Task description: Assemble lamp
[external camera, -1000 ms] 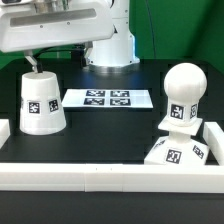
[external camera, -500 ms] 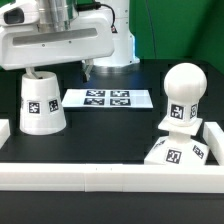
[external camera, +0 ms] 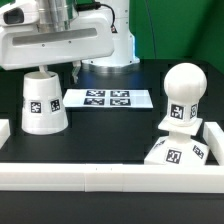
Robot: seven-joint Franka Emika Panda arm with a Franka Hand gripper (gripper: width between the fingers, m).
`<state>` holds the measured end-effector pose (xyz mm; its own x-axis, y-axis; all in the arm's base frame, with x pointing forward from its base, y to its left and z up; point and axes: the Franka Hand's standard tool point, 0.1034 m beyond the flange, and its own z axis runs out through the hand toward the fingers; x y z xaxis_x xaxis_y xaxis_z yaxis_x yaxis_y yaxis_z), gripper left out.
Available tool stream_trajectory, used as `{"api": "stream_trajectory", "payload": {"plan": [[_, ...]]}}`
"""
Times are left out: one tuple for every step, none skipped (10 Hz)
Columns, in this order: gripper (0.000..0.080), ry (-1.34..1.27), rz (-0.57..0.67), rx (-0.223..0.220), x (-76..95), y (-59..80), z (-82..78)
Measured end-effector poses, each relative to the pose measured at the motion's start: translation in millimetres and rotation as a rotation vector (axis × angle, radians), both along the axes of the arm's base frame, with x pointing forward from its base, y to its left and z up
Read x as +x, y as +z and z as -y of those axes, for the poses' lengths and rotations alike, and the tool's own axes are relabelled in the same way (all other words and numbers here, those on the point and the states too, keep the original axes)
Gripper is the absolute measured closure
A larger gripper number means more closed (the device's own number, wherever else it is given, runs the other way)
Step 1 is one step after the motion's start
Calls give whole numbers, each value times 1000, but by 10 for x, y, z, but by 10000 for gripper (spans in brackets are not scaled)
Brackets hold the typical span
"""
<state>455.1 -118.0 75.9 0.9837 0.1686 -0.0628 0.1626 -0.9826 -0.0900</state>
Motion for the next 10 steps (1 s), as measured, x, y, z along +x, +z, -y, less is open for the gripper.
{"api": "stream_trajectory", "payload": {"plan": [[751, 0, 0, 0, 3, 2, 0], [751, 1, 3, 0, 13, 20, -1], [755, 1, 1, 1, 12, 22, -3], [755, 1, 2, 1, 15, 25, -4], [755, 3, 3, 1, 23, 29, -15], [755, 7, 4, 3, 37, 32, -47], [755, 4, 0, 8, 68, 43, -131], [755, -29, -12, 18, 144, 105, -319], [755, -45, -16, 30, 273, 229, -557], [755, -82, -31, 42, 419, 387, -774]]}}
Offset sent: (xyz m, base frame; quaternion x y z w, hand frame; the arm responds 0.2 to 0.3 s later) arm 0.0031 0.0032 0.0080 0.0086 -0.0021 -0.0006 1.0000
